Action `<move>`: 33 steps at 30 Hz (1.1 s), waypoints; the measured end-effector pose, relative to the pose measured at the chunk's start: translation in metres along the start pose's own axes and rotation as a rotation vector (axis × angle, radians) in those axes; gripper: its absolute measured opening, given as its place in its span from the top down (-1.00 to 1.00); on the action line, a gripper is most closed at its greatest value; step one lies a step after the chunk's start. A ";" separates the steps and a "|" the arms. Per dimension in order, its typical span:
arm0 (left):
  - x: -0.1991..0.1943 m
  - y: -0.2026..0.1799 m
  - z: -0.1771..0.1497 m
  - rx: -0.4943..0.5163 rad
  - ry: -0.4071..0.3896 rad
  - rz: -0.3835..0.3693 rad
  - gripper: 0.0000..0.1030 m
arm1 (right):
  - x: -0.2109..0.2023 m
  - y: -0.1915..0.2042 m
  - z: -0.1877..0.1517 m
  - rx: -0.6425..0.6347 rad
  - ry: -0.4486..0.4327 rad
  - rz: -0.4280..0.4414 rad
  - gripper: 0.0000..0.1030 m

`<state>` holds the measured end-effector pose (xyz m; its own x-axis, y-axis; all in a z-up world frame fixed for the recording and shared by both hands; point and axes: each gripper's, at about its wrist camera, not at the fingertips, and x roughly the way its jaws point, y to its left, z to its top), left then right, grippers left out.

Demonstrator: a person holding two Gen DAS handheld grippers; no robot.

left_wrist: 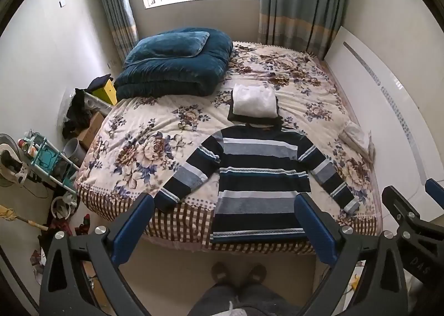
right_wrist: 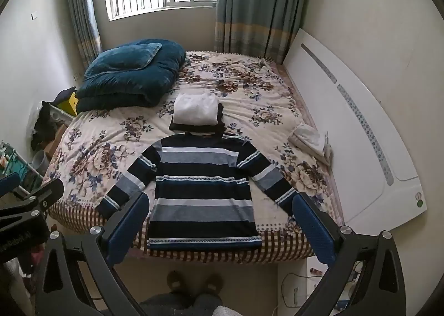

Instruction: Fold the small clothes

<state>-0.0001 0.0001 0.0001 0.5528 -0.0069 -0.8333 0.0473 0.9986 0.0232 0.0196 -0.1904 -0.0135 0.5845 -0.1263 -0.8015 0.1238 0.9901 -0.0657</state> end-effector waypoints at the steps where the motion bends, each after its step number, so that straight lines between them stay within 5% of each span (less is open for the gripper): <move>1: 0.000 0.000 0.000 -0.001 0.000 -0.002 -1.00 | 0.000 0.000 0.000 0.003 -0.002 0.006 -1.00; 33: 0.000 0.001 0.000 -0.007 -0.009 -0.009 -1.00 | -0.006 0.004 0.035 -0.006 -0.027 0.010 -1.00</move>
<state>-0.0002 0.0008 -0.0003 0.5602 -0.0159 -0.8282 0.0459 0.9989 0.0119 0.0442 -0.1873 0.0118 0.6074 -0.1182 -0.7856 0.1136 0.9916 -0.0614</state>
